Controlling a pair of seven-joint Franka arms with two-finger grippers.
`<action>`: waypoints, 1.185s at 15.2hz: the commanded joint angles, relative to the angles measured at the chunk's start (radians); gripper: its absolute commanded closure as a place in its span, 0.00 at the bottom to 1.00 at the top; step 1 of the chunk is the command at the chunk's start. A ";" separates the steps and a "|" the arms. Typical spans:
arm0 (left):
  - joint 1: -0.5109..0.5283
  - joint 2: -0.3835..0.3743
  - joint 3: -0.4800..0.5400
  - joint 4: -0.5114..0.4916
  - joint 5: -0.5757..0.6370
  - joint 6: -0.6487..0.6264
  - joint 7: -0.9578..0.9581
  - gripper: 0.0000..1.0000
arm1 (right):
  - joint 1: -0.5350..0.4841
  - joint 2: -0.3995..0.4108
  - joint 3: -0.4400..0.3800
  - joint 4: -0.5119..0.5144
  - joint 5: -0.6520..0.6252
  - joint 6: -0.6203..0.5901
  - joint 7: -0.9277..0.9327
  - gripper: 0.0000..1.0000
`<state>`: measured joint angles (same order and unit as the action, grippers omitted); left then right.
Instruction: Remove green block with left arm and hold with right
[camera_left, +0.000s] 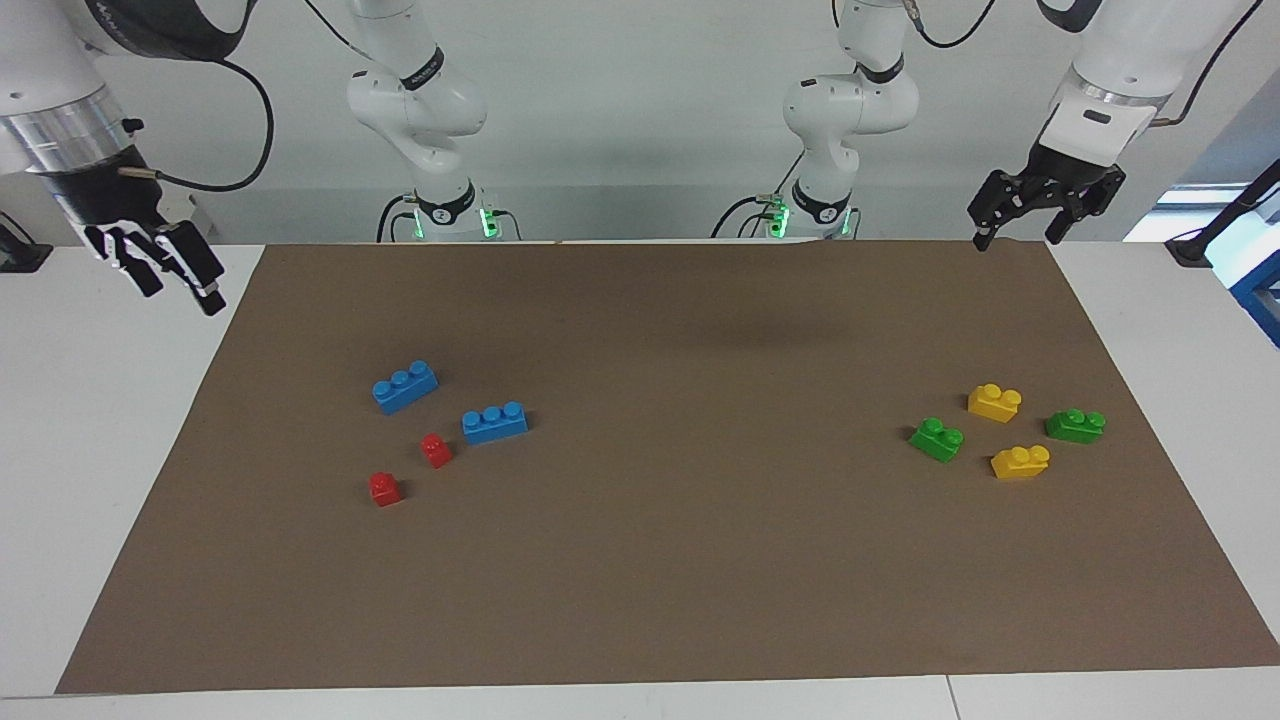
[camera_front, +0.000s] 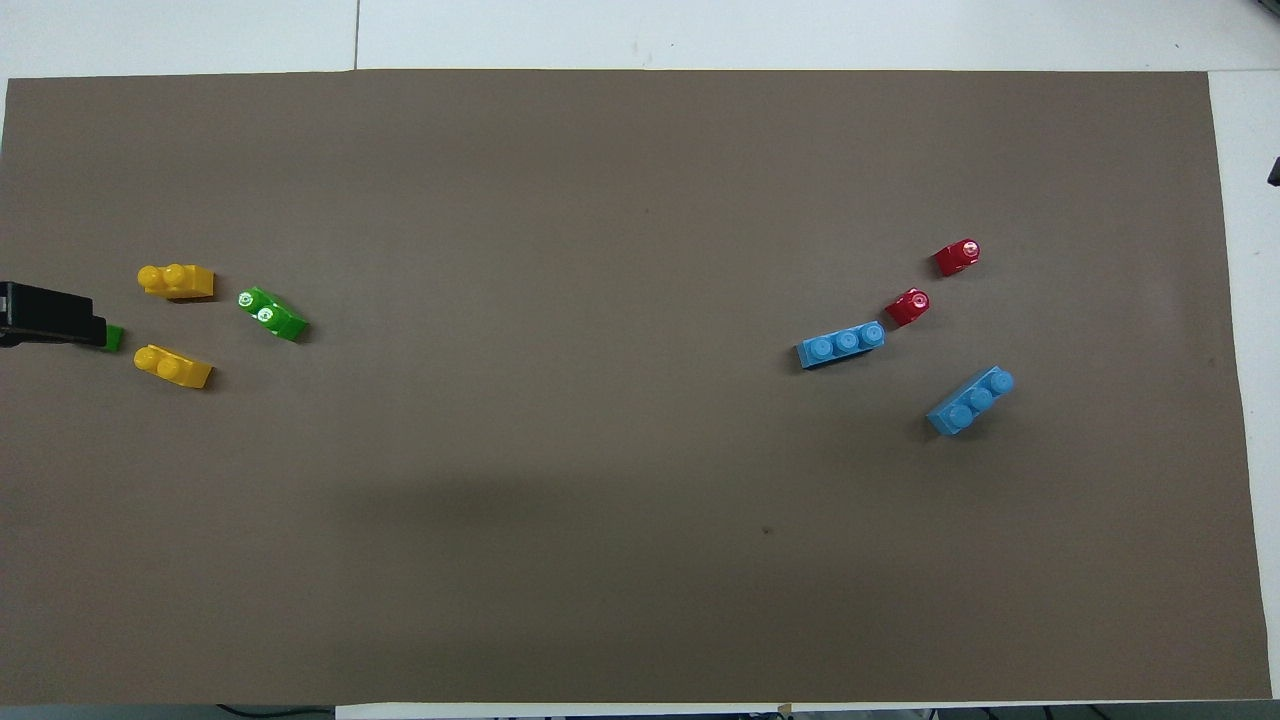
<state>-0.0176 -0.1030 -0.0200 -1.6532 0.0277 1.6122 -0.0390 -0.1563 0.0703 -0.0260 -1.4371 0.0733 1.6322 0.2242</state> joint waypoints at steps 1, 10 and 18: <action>-0.019 0.005 0.023 -0.047 0.006 0.077 -0.015 0.00 | 0.014 -0.023 0.020 -0.002 -0.017 -0.090 -0.014 0.00; -0.031 0.034 0.029 0.023 0.001 0.002 -0.013 0.00 | 0.064 0.056 0.035 -0.011 -0.035 -0.101 -0.170 0.00; -0.016 0.042 0.029 0.026 -0.052 0.020 -0.016 0.00 | 0.061 -0.049 0.038 -0.158 -0.058 -0.095 -0.183 0.00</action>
<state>-0.0324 -0.0670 0.0023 -1.6409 -0.0105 1.6364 -0.0437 -0.0845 0.0625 0.0038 -1.5319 0.0324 1.5209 0.0630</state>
